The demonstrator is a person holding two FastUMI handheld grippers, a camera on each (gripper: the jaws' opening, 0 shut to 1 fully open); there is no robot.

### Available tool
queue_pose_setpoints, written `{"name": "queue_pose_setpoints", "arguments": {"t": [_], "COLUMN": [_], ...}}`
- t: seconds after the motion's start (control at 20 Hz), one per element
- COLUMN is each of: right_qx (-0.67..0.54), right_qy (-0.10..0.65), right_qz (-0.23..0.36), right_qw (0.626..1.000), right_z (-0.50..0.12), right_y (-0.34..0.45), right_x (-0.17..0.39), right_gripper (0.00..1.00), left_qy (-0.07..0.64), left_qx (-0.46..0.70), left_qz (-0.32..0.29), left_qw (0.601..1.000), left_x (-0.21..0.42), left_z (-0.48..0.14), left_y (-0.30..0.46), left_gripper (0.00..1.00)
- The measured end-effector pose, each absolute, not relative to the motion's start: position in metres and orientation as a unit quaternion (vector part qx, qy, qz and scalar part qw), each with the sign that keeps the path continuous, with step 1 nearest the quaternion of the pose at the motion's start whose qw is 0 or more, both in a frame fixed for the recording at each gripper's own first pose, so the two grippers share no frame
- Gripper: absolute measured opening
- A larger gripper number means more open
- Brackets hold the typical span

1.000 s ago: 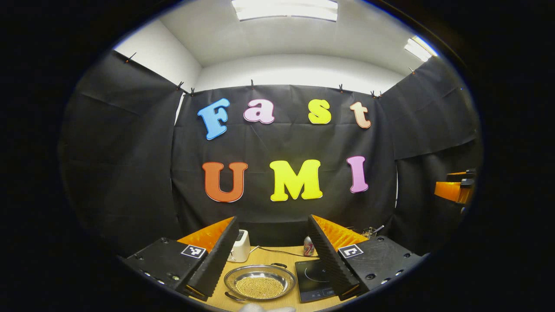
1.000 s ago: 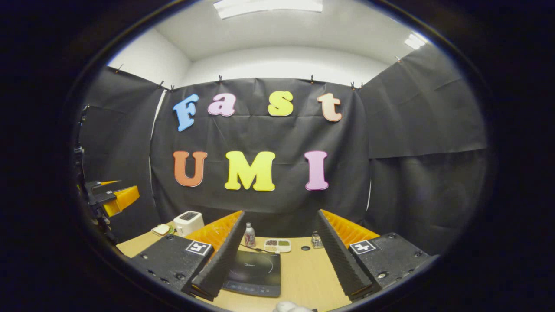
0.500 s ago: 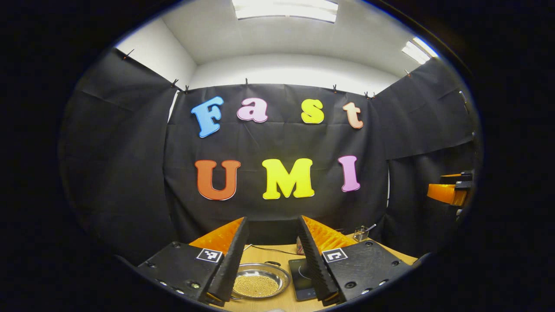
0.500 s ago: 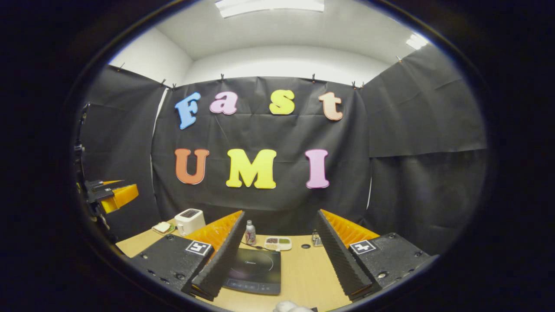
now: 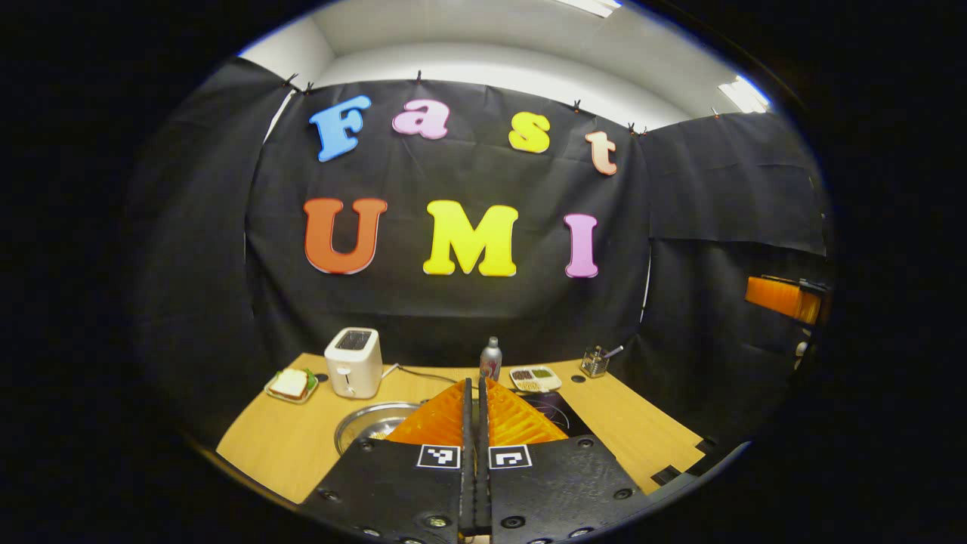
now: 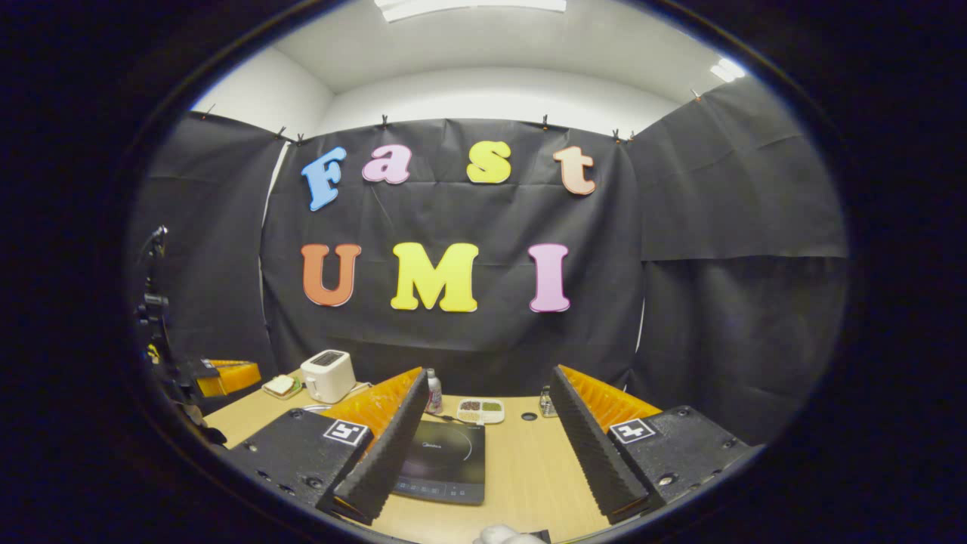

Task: First push the handle of the pot to place it horizontally, then grasp the pot with both hands and set it on the induction cooktop.

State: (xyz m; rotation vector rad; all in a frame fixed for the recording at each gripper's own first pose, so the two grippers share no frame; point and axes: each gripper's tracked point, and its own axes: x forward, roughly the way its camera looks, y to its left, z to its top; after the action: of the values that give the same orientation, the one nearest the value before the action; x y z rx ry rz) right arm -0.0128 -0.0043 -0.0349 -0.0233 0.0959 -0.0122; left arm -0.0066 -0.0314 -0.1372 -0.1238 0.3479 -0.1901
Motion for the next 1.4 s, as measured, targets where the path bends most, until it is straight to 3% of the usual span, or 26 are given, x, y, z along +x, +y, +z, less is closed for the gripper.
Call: {"name": "queue_pose_setpoints", "arguments": {"t": [0.25,0.45,0.75,0.8,0.85,1.15,1.2,1.25,1.3,1.35,1.4], "right_qx": [-0.018,-0.017,0.008,0.01,0.012,0.034,0.036,0.038,0.04,0.041,0.043], "right_qy": [0.074,0.087,0.106,0.109,0.114,0.14,0.141,0.142,0.142,0.144,0.148], "right_qz": [-0.025,-0.045,-0.058,-0.061,-0.066,-0.088,-0.09,-0.091,-0.092,-0.092,-0.091], "right_qw": [0.997,0.995,0.993,0.992,0.991,0.986,0.985,0.985,0.985,0.984,0.984], "right_z": [-0.052,-0.06,-0.082,-0.087,-0.092,-0.12,-0.123,-0.124,-0.126,-0.127,-0.132], "right_y": [-0.015,-0.028,-0.033,-0.035,-0.037,-0.052,-0.053,-0.054,-0.055,-0.055,-0.055], "right_x": [-0.022,-0.029,-0.028,-0.028,-0.028,-0.025,-0.024,-0.022,-0.021,-0.019,-0.019], "right_gripper": [0.96,0.96,1.0,0.97,1.0,0.97,0.96,0.96,0.97,0.96,1.0], "left_qy": [0.311,0.4,0.484,0.494,0.502,0.539,0.54,0.544,0.546,0.552,0.553], "left_qx": [-0.048,-0.044,-0.031,-0.025,-0.015,0.017,0.02,0.018,0.018,0.015,0.011], "left_qz": [-0.06,-0.046,-0.05,-0.049,-0.047,-0.045,-0.041,-0.038,-0.034,-0.034,-0.035], "left_qw": [0.947,0.914,0.873,0.868,0.863,0.841,0.84,0.838,0.837,0.833,0.832], "left_x": [-0.023,-0.046,-0.052,-0.05,-0.051,-0.043,-0.042,-0.041,-0.041,-0.042,-0.043], "left_z": [-0.27,-0.339,-0.38,-0.384,-0.388,-0.409,-0.411,-0.413,-0.416,-0.418,-0.422], "left_y": [-0.005,0.009,0.025,0.029,0.034,0.057,0.062,0.065,0.069,0.072,0.073], "left_gripper": [0.0,0.0,0.0,0.1,0.0,0.0,0.1,0.0,0.1,0.0,0.0]}}
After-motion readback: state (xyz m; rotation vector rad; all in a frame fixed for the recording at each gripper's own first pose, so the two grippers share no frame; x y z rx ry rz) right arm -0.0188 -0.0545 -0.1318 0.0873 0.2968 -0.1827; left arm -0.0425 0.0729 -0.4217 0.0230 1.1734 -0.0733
